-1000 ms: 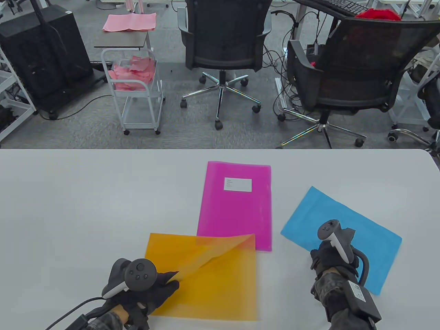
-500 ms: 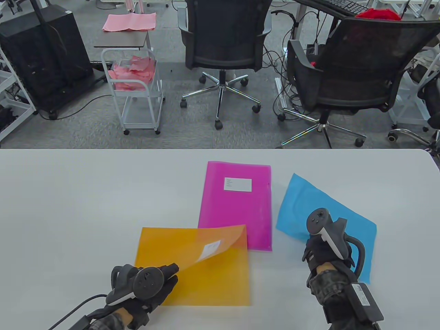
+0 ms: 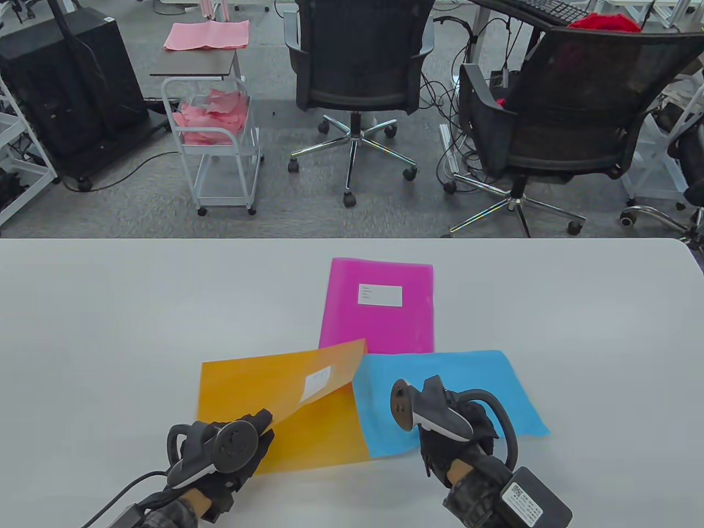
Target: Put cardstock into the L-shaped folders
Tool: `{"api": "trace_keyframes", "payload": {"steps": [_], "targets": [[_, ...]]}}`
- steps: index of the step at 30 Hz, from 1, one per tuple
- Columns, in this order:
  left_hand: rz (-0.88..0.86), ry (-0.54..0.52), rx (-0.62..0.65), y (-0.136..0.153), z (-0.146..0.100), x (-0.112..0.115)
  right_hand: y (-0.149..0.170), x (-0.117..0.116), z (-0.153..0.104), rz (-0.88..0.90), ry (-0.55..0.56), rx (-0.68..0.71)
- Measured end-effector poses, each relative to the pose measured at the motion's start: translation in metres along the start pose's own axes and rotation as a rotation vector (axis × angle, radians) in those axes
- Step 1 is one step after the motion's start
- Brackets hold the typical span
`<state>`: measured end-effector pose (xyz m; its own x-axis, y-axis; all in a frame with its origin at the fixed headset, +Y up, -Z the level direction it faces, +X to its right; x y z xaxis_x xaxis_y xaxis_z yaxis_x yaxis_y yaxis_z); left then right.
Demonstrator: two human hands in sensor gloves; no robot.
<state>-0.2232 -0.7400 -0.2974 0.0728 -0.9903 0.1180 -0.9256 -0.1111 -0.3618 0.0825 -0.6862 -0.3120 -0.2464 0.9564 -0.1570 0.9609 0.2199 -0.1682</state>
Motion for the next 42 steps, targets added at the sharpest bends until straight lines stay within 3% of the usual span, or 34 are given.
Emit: {"api": "trace_keyframes", "payload": {"steps": [3, 6, 9, 12, 15, 17, 19, 22, 27, 30, 33, 35, 42], "targets": [[0.0, -0.006, 0.078, -0.008, -0.001, 0.001, -0.022, -0.014, 0.002, 0.03, 0.032, 0.103], [0.005, -0.021, 0.11, -0.014, -0.003, 0.001, -0.034, -0.021, 0.003, 0.226, 0.149, 0.228], [-0.002, -0.023, 0.123, -0.013, -0.004, 0.001, -0.009, -0.011, 0.01, 0.384, 0.104, 0.134], [-0.007, -0.032, 0.117, -0.012, -0.004, 0.0, 0.044, -0.01, 0.017, 0.449, 0.108, -0.133], [-0.014, -0.031, 0.112, -0.012, -0.004, 0.0, 0.099, -0.037, 0.024, 0.473, -0.164, -0.418], [-0.015, -0.03, 0.111, -0.011, -0.004, 0.0, 0.122, -0.064, 0.027, 0.492, -0.36, -0.501], [-0.013, -0.028, 0.113, -0.012, -0.004, -0.001, 0.129, -0.09, 0.028, 0.532, -0.468, -0.537], [0.0, -0.02, 0.132, -0.016, -0.004, 0.001, 0.111, -0.108, 0.034, 0.533, -0.552, -0.477], [0.067, 0.021, 0.184, -0.027, -0.007, 0.006, 0.053, -0.098, 0.042, 0.455, -0.486, -0.265], [0.043, 0.0, 0.202, -0.027, -0.008, 0.006, 0.031, -0.092, 0.04, 0.508, -0.419, -0.157], [0.032, -0.006, 0.188, -0.024, -0.007, 0.003, 0.027, -0.091, 0.04, 0.61, -0.404, -0.104], [0.043, -0.009, 0.182, -0.021, -0.007, 0.002, 0.034, -0.091, 0.041, 0.642, -0.373, -0.14], [0.268, 0.027, 0.271, -0.02, -0.008, 0.004, 0.053, -0.096, 0.043, 0.621, -0.398, -0.181]]}}
Point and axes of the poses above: the tracker on the back of each hand, its own y axis roughly to the little-finger side, its own z axis roughly from the wrist to the fingertips, x = y × z, the point moved 1 cm from there along z, roughly from the wrist to the fingertips, and after that the axes turned 8 degrees about y, right-handed, at the moved point
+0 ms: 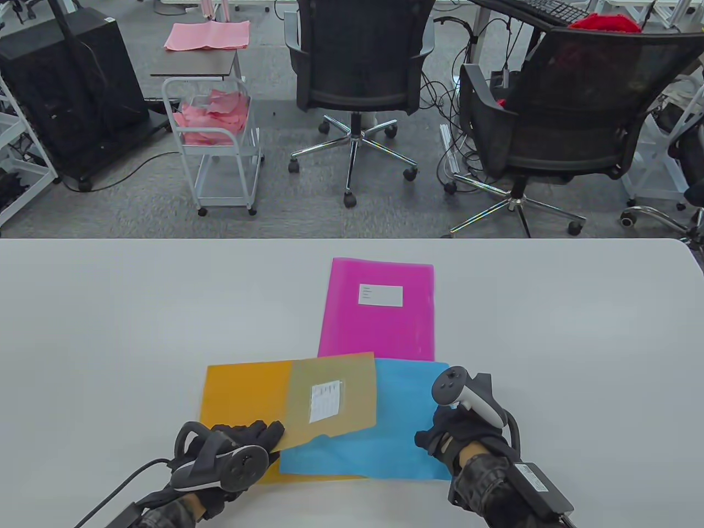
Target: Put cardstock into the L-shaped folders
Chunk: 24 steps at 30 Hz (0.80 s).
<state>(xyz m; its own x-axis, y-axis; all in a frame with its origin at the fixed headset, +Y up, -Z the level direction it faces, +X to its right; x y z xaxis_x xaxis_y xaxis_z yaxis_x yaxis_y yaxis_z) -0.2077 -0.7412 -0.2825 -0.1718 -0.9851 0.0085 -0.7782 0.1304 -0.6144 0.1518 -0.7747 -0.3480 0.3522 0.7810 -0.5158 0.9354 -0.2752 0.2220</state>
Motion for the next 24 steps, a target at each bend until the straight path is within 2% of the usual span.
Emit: {"api": "trace_keyframes", "payload": {"steps": [6, 9, 13, 15, 17, 19, 20, 22, 23, 24], "targets": [[0.011, -0.018, 0.076, -0.016, 0.0, -0.003, -0.011, -0.007, -0.002, 0.015, -0.02, 0.094], [0.014, -0.041, 0.109, -0.02, -0.002, -0.004, -0.023, -0.016, -0.004, 0.059, -0.058, 0.196], [-0.035, -0.063, 0.062, -0.014, -0.002, -0.004, -0.033, -0.019, -0.005, 0.202, -0.096, 0.35], [-0.094, -0.091, 0.014, -0.006, -0.002, -0.006, -0.03, -0.002, -0.008, 0.274, -0.039, 0.366], [-0.112, -0.116, -0.013, -0.001, -0.004, -0.008, -0.021, 0.018, -0.011, 0.324, 0.074, 0.34], [-0.117, -0.146, -0.036, 0.003, -0.006, -0.011, -0.002, 0.039, -0.016, 0.41, 0.229, 0.228], [-0.125, -0.163, -0.049, 0.005, -0.006, -0.012, 0.006, 0.044, -0.017, 0.432, 0.252, 0.188], [-0.149, -0.182, -0.064, 0.007, -0.006, -0.015, 0.018, 0.042, -0.013, 0.418, 0.162, 0.114], [-0.158, -0.194, -0.068, 0.007, -0.006, -0.016, 0.022, 0.035, -0.01, 0.395, 0.06, 0.089], [-0.164, -0.201, -0.065, 0.005, -0.007, -0.018, 0.022, 0.027, -0.006, 0.4, -0.019, 0.128]]}}
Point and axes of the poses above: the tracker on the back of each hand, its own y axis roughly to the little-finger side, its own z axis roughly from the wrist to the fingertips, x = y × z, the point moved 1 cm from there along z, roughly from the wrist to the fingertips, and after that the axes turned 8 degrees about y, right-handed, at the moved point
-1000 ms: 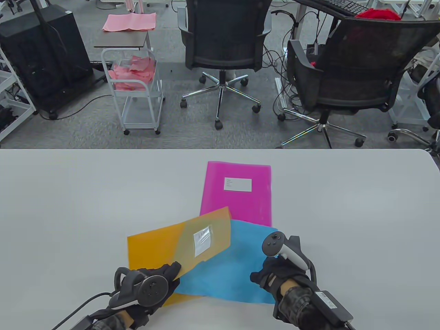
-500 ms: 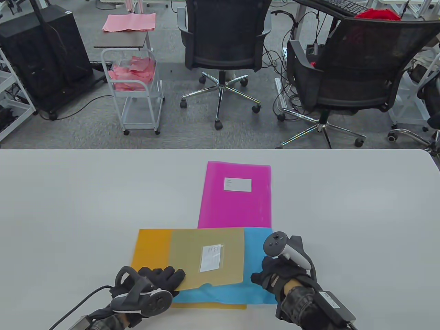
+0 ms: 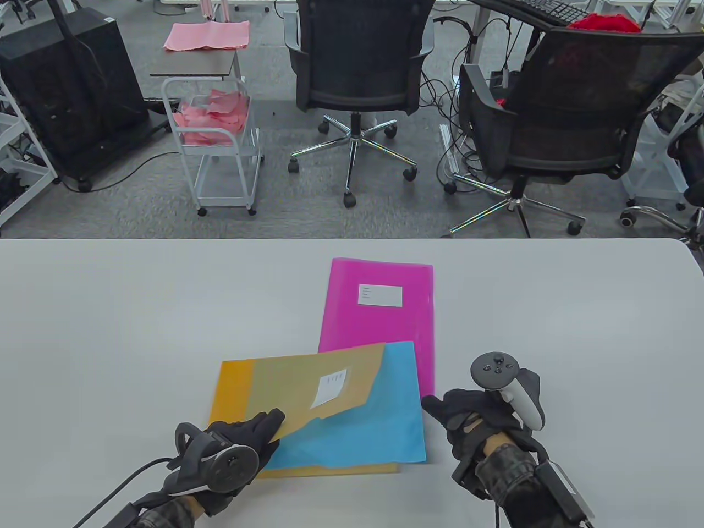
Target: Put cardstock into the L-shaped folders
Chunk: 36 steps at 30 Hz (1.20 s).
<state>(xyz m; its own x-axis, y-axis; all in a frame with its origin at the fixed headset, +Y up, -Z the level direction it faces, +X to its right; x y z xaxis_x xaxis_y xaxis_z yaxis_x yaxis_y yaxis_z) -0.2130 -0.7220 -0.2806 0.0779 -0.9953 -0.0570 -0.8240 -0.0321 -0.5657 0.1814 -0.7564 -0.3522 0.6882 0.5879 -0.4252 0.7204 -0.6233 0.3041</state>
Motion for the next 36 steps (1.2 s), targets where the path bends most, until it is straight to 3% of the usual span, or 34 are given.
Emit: {"api": "trace_keyframes", "payload": {"steps": [4, 6, 8, 9, 11, 15, 16, 19, 21, 26, 31, 33, 36], "targets": [[0.035, -0.041, 0.105, -0.02, -0.001, -0.007, -0.013, -0.039, 0.009, 0.166, -0.113, 0.095], [0.067, -0.046, 0.169, -0.036, -0.001, -0.008, -0.026, -0.055, 0.009, 0.179, -0.064, 0.148], [0.129, -0.005, 0.17, -0.044, -0.003, -0.005, -0.034, -0.062, 0.007, 0.238, 0.068, 0.161], [0.103, -0.018, 0.17, -0.043, -0.004, -0.003, -0.034, -0.063, 0.005, 0.268, 0.057, 0.156], [0.116, -0.003, 0.165, -0.04, -0.003, -0.001, -0.029, -0.064, 0.007, 0.398, -0.013, 0.16], [0.138, -0.027, 0.16, -0.039, -0.003, -0.003, -0.019, -0.069, 0.013, 0.857, -0.439, 0.214], [0.13, -0.024, 0.159, -0.038, -0.003, -0.003, -0.019, -0.067, 0.013, 0.879, -0.451, 0.227], [0.113, -0.006, 0.16, -0.037, -0.003, -0.002, -0.016, -0.058, 0.014, 0.713, -0.304, 0.176], [0.093, 0.075, 0.195, -0.036, -0.001, 0.004, -0.013, -0.053, 0.012, 0.657, -0.149, 0.079], [0.065, 0.279, 0.207, -0.035, 0.001, 0.025, -0.012, -0.061, 0.013, 0.681, -0.278, 0.123], [0.055, 0.457, 0.197, -0.032, 0.002, 0.041, -0.009, -0.061, 0.015, 0.814, -0.235, 0.154], [0.016, 0.564, 0.189, -0.032, 0.002, 0.05, -0.004, -0.061, 0.02, 0.731, -0.247, 0.136], [-0.021, 0.554, 0.17, -0.031, 0.004, 0.049, -0.001, -0.063, 0.026, 0.633, -0.277, 0.076]]}}
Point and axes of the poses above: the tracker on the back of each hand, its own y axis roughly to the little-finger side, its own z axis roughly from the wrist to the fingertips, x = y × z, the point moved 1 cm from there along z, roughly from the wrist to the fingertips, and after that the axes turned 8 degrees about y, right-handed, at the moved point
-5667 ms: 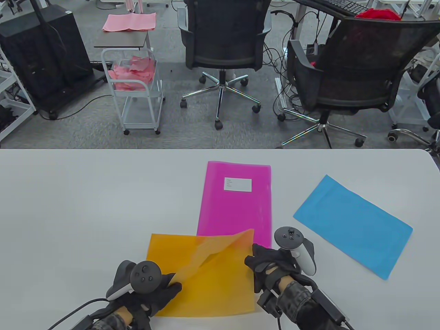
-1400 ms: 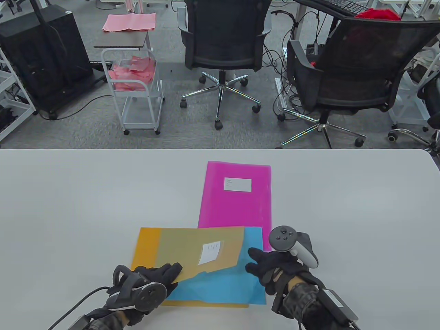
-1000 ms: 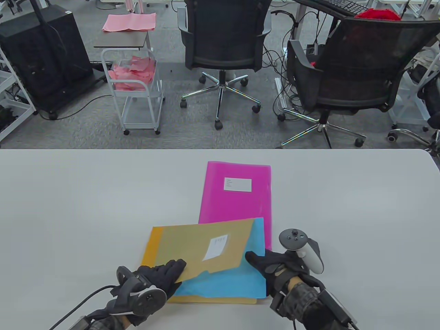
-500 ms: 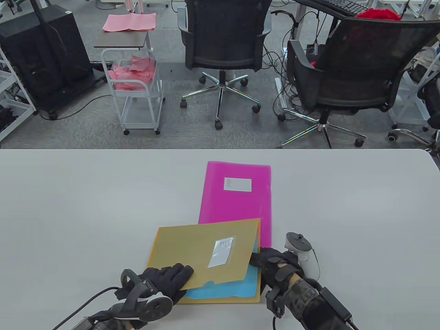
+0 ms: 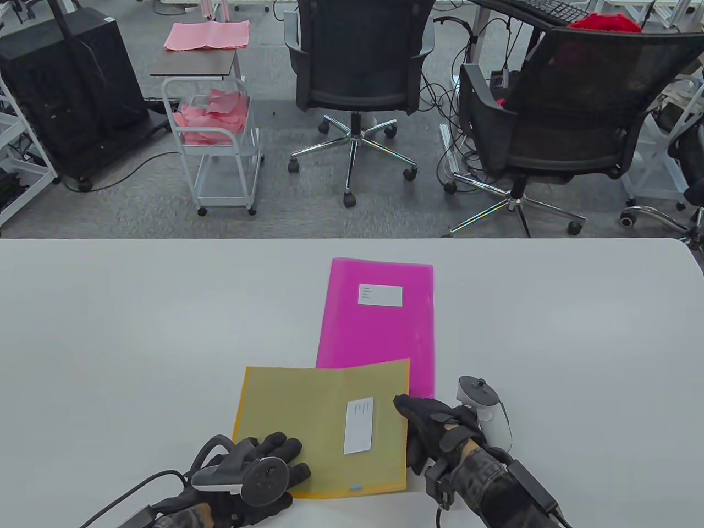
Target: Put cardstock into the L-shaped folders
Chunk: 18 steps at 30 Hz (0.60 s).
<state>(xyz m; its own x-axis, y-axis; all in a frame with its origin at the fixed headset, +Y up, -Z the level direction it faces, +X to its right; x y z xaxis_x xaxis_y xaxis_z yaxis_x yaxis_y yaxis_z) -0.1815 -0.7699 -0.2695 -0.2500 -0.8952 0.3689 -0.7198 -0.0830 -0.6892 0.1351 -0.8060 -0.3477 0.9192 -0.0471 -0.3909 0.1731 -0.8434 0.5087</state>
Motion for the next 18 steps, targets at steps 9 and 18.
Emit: {"api": "trace_keyframes", "payload": {"steps": [9, 18], "targets": [[-0.11, -0.081, -0.102, 0.027, -0.017, -0.033, -0.041, 0.008, -0.011, -0.011, 0.328, 0.146], [-0.194, -0.07, -0.154, 0.047, -0.031, -0.043, -0.02, -0.036, 0.013, 0.701, 0.737, 0.128]]}}
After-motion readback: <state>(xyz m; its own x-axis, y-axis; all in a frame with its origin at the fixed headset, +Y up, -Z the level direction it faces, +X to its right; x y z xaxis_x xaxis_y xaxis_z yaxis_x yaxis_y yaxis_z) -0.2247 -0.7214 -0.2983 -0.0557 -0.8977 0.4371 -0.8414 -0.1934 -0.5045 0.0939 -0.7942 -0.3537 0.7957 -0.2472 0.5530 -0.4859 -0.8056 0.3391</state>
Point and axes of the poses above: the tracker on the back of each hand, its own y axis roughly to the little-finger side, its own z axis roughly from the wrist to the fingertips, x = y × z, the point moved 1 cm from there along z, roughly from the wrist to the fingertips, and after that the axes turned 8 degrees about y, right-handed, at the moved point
